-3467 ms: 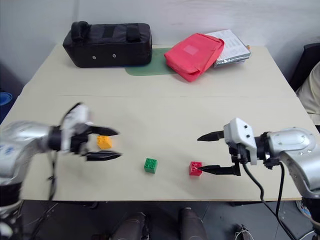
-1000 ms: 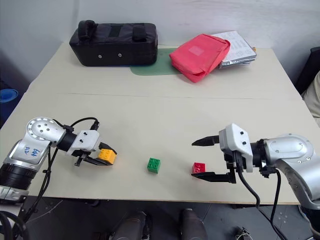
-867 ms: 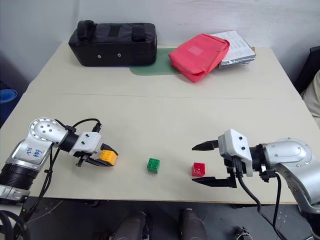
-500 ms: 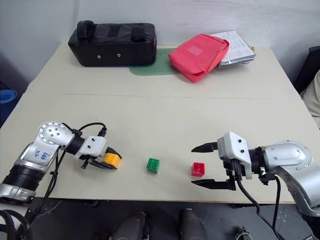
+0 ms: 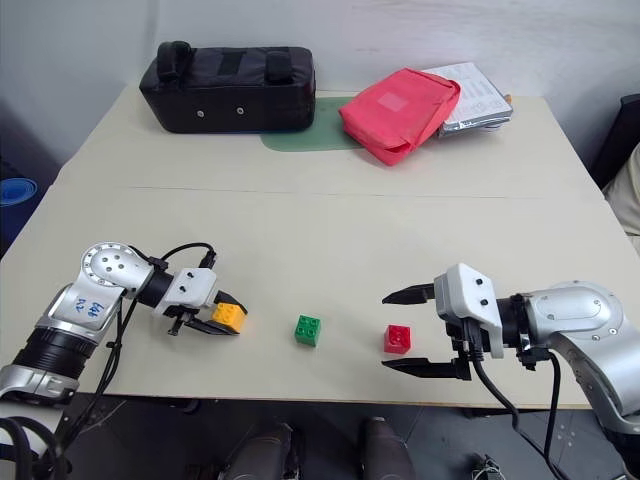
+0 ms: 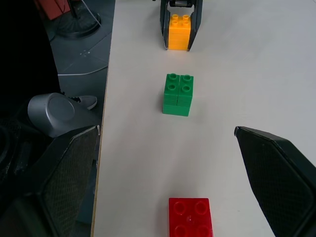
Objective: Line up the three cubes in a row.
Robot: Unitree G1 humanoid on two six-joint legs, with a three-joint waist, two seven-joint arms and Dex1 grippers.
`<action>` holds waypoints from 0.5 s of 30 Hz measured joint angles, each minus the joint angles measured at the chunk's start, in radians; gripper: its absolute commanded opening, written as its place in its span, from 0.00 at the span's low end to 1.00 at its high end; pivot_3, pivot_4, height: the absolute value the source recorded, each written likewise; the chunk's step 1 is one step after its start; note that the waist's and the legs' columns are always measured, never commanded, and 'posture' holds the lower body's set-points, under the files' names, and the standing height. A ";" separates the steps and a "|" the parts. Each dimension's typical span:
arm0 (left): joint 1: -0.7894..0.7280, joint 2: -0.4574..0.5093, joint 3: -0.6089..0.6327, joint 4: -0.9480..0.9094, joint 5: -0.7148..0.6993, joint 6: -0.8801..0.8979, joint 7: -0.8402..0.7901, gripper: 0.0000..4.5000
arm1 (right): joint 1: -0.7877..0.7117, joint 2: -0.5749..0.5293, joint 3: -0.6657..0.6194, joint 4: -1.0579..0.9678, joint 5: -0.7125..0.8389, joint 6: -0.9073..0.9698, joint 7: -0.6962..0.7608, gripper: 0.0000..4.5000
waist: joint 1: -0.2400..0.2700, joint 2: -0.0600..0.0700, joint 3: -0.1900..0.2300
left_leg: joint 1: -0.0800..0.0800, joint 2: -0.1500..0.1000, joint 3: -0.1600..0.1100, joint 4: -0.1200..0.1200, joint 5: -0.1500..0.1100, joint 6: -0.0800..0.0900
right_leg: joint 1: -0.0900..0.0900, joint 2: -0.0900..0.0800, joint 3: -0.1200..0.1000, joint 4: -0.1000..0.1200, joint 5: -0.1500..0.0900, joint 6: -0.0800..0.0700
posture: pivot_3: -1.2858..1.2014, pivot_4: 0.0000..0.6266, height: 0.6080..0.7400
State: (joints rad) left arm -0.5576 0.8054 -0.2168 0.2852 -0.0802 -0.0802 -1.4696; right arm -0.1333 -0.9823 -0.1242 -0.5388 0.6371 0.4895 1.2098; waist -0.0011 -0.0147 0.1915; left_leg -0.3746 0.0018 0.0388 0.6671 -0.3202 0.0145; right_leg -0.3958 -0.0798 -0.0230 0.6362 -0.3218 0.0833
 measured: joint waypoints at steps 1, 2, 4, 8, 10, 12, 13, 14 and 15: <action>0.009 0.000 0.002 -0.002 -0.005 0.004 -0.003 0.63 | 0.004 0.000 0.000 0.000 -0.001 -0.001 0.001 1.00 | 0.000 0.000 0.000 | 0.000 0.000 0.000 0.000 0.000 0.000 | 0.000 0.000 0.000 0.000 0.000 0.000 | 0.52 0.24 1.00; 0.014 0.000 0.004 -0.003 -0.012 0.004 -0.007 0.69 | 0.010 -0.001 0.000 0.000 -0.002 -0.001 0.001 1.00 | 0.000 0.000 0.000 | 0.000 0.000 0.000 0.000 0.000 0.000 | 0.000 0.000 0.000 0.001 0.000 0.000 | 0.52 0.24 1.00; 0.023 0.001 0.009 -0.008 -0.025 0.014 -0.011 0.83 | 0.026 -0.003 0.000 0.000 -0.009 -0.006 0.004 1.00 | 0.000 0.000 0.000 | 0.000 0.000 0.000 0.000 0.000 0.000 | 0.000 0.000 0.000 0.000 0.000 0.000 | 0.52 0.24 1.00; 0.061 0.029 0.033 -0.047 -0.056 0.050 -0.010 1.00 | 0.065 -0.014 -0.031 0.003 -0.021 -0.015 0.008 1.00 | -0.001 0.000 0.000 | 0.000 0.000 0.000 0.000 0.000 0.000 | 0.000 0.000 0.000 0.000 0.000 0.000 | 0.52 0.24 1.00; 0.091 0.068 0.070 -0.068 -0.086 0.080 -0.013 1.00 | 0.101 -0.025 -0.071 0.022 -0.024 -0.022 0.015 1.00 | -0.002 0.000 0.000 | 0.000 0.001 0.000 -0.001 0.000 0.000 | 0.000 0.000 0.000 0.000 0.000 0.000 | 0.52 0.24 1.00; 0.147 0.127 0.135 -0.124 -0.138 0.126 -0.026 1.00 | 0.163 -0.035 -0.143 0.045 -0.025 -0.031 0.036 1.00 | -0.005 0.000 0.000 | 0.000 0.001 0.000 -0.002 0.000 0.000 | 0.000 0.000 0.000 0.001 0.000 0.000 | 0.52 0.24 1.00; 0.183 0.165 0.181 -0.152 -0.173 0.157 -0.030 1.00 | 0.197 -0.038 -0.188 0.060 -0.025 -0.035 0.053 1.00 | -0.005 0.000 0.000 | 0.000 0.001 0.000 -0.002 0.000 0.000 | 0.000 0.000 0.000 0.000 0.000 0.000 | 0.52 0.24 1.00; 0.216 0.198 0.229 -0.171 -0.202 0.178 -0.030 1.00 | 0.229 -0.042 -0.229 0.077 -0.026 -0.042 0.069 1.00 | -0.005 0.000 0.000 | 0.000 0.001 0.000 -0.002 0.000 0.000 | 0.000 0.000 0.000 0.000 0.000 0.000 | 0.52 0.24 1.00; 0.252 0.228 0.290 -0.186 -0.231 0.200 -0.029 1.00 | 0.263 -0.043 -0.275 0.096 -0.030 -0.057 0.088 1.00 | -0.004 0.000 0.000 | 0.001 0.001 0.000 -0.002 0.000 0.000 | 0.001 0.000 0.000 -0.001 0.000 0.000 | 0.52 0.24 1.00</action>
State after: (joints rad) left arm -0.3057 1.0338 0.0727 0.0995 -0.3117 0.1196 -1.4983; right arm 0.1299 -1.0250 -0.3990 -0.4426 0.6073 0.4321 1.2982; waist -0.0051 -0.0147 0.1915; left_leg -0.3740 0.0029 0.0385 0.6649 -0.3202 0.0146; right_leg -0.3950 -0.0797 -0.0229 0.6355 -0.3219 0.0832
